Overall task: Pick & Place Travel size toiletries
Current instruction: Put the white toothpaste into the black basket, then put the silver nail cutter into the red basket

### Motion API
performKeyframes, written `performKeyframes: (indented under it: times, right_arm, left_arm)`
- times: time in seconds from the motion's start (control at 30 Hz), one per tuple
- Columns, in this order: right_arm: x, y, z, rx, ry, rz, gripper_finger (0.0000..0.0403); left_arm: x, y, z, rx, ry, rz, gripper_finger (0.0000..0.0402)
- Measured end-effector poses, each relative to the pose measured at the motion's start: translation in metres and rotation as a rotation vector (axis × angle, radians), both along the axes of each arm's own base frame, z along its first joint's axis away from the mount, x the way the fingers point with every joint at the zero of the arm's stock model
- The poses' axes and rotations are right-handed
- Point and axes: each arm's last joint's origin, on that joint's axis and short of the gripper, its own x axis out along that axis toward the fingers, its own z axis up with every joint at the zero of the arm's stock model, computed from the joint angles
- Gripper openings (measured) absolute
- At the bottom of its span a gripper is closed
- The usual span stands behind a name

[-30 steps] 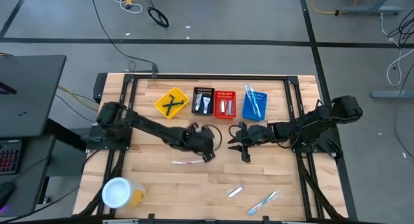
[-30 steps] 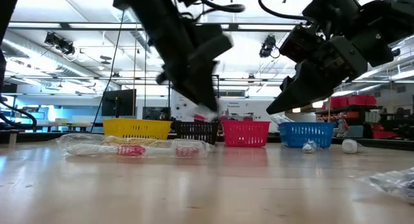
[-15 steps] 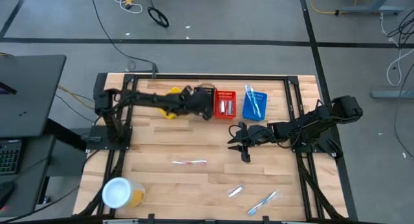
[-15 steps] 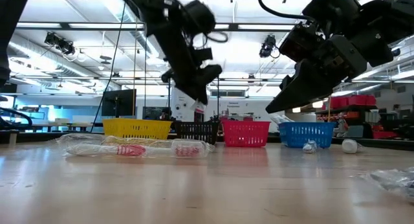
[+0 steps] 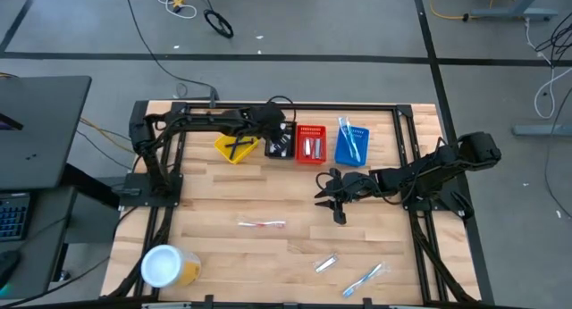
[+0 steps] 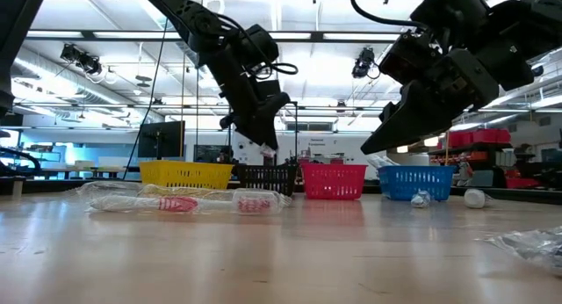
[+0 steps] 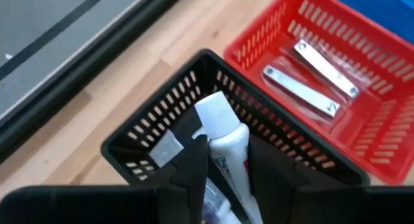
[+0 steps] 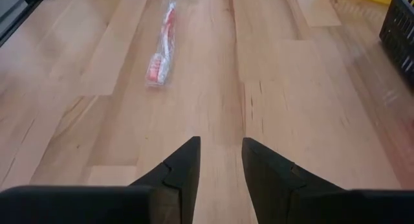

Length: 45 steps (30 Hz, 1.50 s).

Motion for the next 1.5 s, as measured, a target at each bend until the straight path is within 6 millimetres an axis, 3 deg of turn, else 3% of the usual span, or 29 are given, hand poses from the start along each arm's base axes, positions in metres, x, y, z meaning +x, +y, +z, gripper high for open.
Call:
performKeyframes:
  times: [0.37,0.87,1.0,1.13,1.27,1.5]
  right_arm:
    - [-0.001,0.002,-0.001,-0.009,0.013,0.100,0.0138]
    - [-0.021,-0.032,-0.024,-0.278,0.371,0.027,0.0172]
    - [-0.015,-0.032,-0.012,-0.307,0.465,0.094,0.0172]
    - [-0.001,-0.032,0.017,-0.319,0.545,0.121,0.0172]
    - [0.000,-0.032,0.040,-0.338,0.669,0.170,0.0172]
    - [-0.008,-0.033,0.034,-0.447,0.748,0.283,0.0172]
  left_arm:
    - [-0.001,0.000,-0.001,0.023,0.026,0.001,0.0188]
    - [0.005,-0.012,0.000,0.010,0.007,-0.027,0.0187]
    - [0.005,-0.012,0.000,0.008,0.006,-0.024,0.0187]
    - [0.005,-0.012,0.000,0.008,0.005,-0.023,0.0187]
    - [0.005,-0.012,0.000,0.007,0.005,-0.022,0.0187]
    - [0.005,-0.012,0.000,0.008,0.006,-0.023,0.0189]
